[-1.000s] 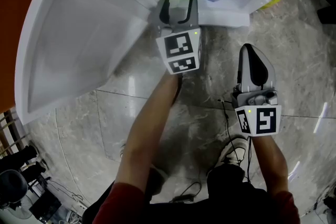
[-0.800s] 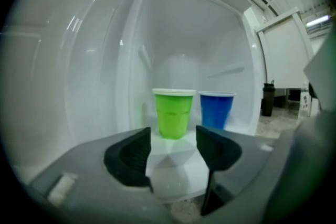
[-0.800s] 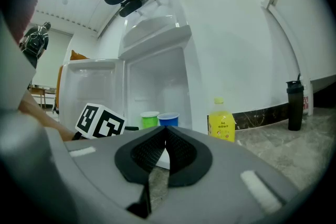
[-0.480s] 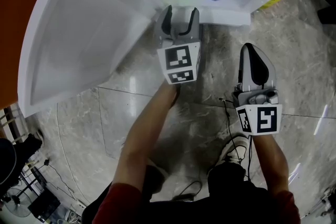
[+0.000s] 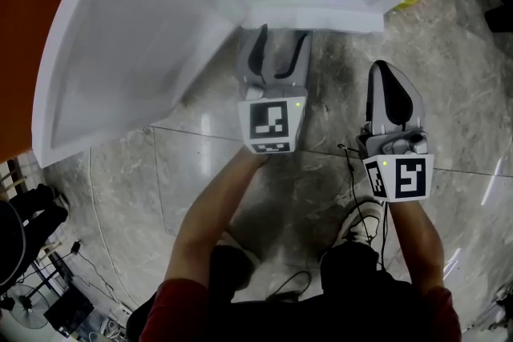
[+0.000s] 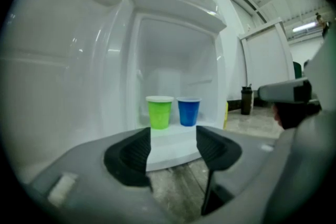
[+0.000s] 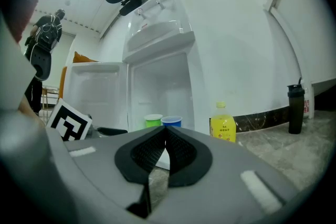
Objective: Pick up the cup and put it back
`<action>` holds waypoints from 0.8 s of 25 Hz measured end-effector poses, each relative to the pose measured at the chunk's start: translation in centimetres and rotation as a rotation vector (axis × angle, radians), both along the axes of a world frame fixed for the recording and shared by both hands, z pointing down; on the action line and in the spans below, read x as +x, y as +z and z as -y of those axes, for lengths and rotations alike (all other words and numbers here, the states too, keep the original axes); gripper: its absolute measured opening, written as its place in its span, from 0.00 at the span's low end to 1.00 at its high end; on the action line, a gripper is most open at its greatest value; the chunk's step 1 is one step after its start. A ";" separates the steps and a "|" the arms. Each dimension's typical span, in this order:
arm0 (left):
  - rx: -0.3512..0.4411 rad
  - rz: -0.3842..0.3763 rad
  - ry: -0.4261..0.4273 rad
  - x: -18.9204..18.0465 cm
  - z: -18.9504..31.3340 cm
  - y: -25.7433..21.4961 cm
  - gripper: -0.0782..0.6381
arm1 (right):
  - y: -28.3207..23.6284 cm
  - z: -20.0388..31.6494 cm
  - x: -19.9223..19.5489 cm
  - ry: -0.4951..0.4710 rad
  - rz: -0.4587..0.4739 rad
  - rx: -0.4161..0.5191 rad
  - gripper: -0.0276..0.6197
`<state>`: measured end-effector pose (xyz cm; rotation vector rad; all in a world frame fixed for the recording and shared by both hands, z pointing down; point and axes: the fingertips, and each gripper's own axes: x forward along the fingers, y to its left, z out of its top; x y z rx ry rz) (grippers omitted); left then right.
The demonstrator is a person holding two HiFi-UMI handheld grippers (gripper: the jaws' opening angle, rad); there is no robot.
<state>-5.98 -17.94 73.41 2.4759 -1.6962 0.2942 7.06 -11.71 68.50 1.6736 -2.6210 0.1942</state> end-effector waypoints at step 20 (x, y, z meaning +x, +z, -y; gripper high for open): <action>0.012 -0.016 -0.062 -1.9 -9.1 -0.8 0.48 | 0.4 -0.6 -0.6 -0.011 0.005 -0.004 0.04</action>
